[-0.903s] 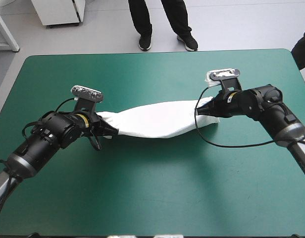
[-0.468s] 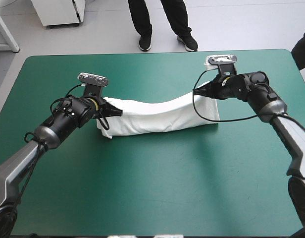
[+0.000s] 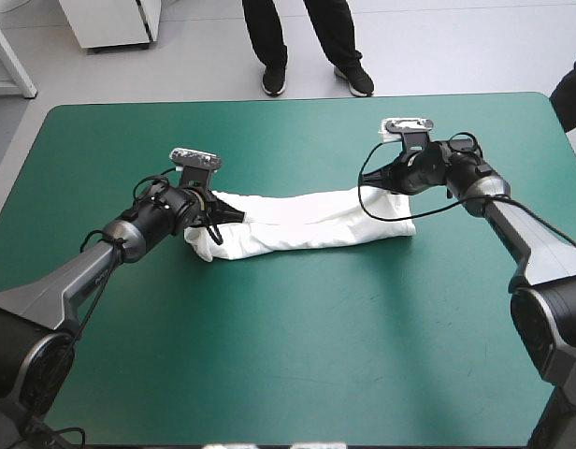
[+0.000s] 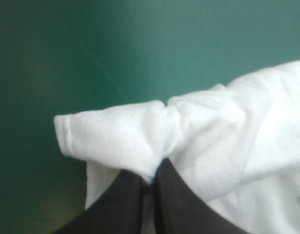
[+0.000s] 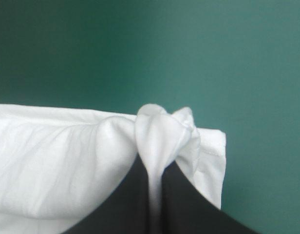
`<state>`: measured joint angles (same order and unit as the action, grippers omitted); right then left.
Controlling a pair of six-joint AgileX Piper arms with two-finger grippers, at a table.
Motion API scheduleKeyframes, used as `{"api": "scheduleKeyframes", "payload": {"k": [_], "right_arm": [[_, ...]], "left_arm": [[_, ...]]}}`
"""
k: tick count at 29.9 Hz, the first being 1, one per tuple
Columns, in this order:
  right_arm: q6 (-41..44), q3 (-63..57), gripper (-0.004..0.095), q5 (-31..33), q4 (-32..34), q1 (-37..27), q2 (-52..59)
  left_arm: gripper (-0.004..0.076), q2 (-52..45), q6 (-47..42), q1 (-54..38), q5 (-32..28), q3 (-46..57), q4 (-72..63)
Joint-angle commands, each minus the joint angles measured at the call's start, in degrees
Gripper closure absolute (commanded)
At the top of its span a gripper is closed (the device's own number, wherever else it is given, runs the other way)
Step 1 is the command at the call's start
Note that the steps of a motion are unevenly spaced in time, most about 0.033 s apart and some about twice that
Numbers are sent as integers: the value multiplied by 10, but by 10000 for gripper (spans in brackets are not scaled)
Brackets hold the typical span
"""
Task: Fold the cloth
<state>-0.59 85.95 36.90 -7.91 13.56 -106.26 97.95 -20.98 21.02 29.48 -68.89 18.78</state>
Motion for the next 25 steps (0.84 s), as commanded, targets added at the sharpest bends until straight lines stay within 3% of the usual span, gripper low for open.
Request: {"api": "scheduleKeyframes", "payload": {"k": [1, 5, 10, 16, 20, 25], "right_arm": [[-26, 23, 884, -5, -9, -4, 22], [-60, 23, 694, 16, -35, -4, 24], [-57, 24, 434, 42, -33, -4, 47], [-57, 24, 412, 66, -19, -4, 105], [-53, 24, 412, 100, 14, -4, 155], [-45, 24, 412, 151, 49, -4, 225]], "left_arm": [[732, -14, 7, -1, -4, -19, -2], [696, -14, 50, -1, 44, -30, -20], [556, -24, 74, -1, 92, -54, -23], [412, -54, 75, -1, 165, -102, -21], [404, -97, 102, 0, 212, -127, -43], [406, -171, 214, 9, 264, -143, -188]]}}
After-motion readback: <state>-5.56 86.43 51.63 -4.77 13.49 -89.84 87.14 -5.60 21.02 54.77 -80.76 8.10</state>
